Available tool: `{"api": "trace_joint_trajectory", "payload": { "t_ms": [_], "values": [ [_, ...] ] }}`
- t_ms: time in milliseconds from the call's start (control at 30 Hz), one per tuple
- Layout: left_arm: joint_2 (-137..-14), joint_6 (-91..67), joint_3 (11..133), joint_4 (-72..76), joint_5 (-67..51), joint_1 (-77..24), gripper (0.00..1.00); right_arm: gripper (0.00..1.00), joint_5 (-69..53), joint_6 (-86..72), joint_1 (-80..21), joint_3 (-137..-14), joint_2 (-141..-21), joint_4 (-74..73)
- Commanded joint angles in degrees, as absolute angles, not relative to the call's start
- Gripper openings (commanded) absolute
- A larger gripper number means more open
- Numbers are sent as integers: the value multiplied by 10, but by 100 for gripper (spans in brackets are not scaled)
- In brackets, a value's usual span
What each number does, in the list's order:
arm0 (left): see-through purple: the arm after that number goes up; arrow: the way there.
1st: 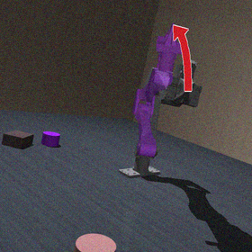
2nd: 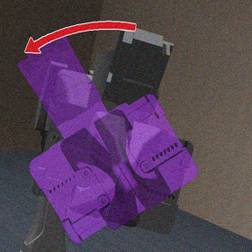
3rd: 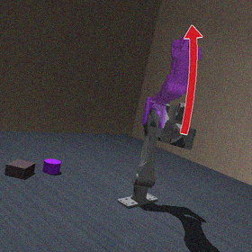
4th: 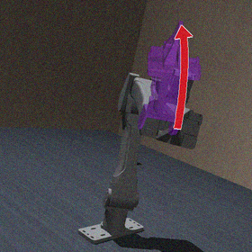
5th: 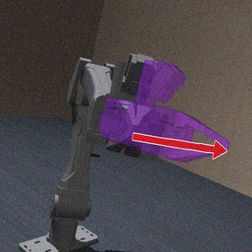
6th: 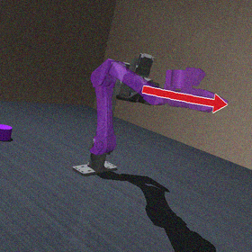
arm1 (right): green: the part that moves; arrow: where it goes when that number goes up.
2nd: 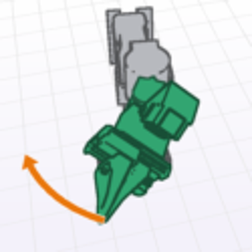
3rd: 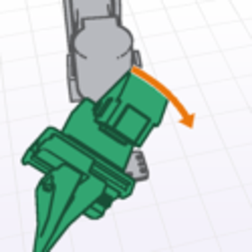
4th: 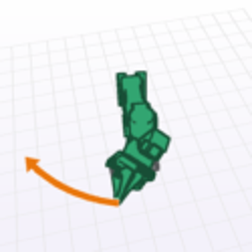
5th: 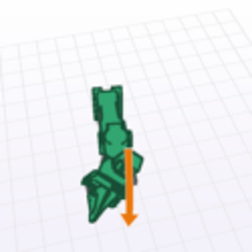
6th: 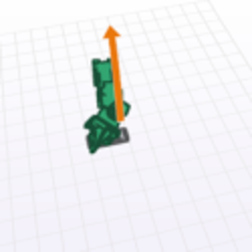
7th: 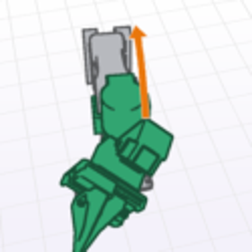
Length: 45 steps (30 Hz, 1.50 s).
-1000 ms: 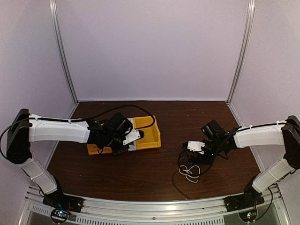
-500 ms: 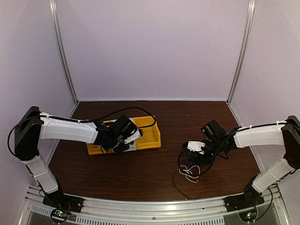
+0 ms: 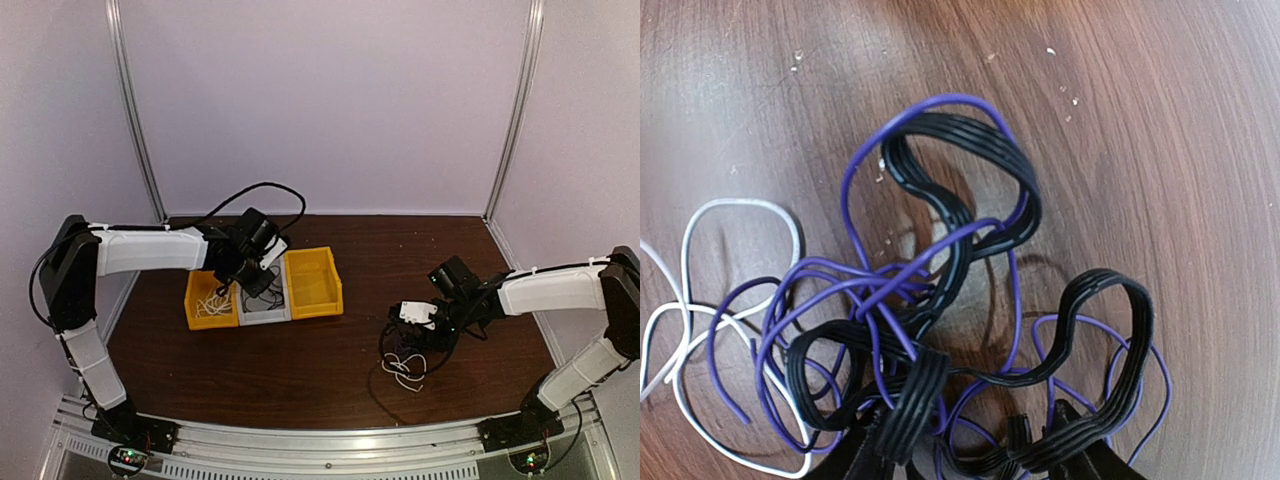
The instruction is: Untangle the cables
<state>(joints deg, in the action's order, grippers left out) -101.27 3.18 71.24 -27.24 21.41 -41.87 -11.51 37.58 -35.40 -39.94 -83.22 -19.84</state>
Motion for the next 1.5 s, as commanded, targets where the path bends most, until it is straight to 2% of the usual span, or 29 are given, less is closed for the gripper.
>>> {"api": "trace_joint_trajectory", "payload": {
  "t_ms": [0,367,633,833,1100,1233,1333,1467],
  "values": [
    [-1062,-44,746,-299,164,-413,0,52,-98,379,-358,-405,-841,-218],
    [-1081,-96,768,-318,118,-378,0,52,-97,378,-359,-406,-846,-218],
    [-1004,-95,731,-283,82,-377,37,52,-87,369,-358,-406,-819,-210],
    [-945,-75,705,-280,71,-377,47,53,-106,370,-356,-446,-783,-273],
    [-869,-65,673,-228,80,-377,51,54,-145,372,-353,-523,-743,-372],
    [-775,-65,598,-92,-60,-378,53,51,-190,389,-352,-527,-723,-384],
    [-699,-79,524,40,-158,-380,53,45,-218,406,-352,-519,-730,-388],
    [-669,-73,485,97,-178,-381,52,39,-232,414,-352,-513,-748,-381]
  ]
}}
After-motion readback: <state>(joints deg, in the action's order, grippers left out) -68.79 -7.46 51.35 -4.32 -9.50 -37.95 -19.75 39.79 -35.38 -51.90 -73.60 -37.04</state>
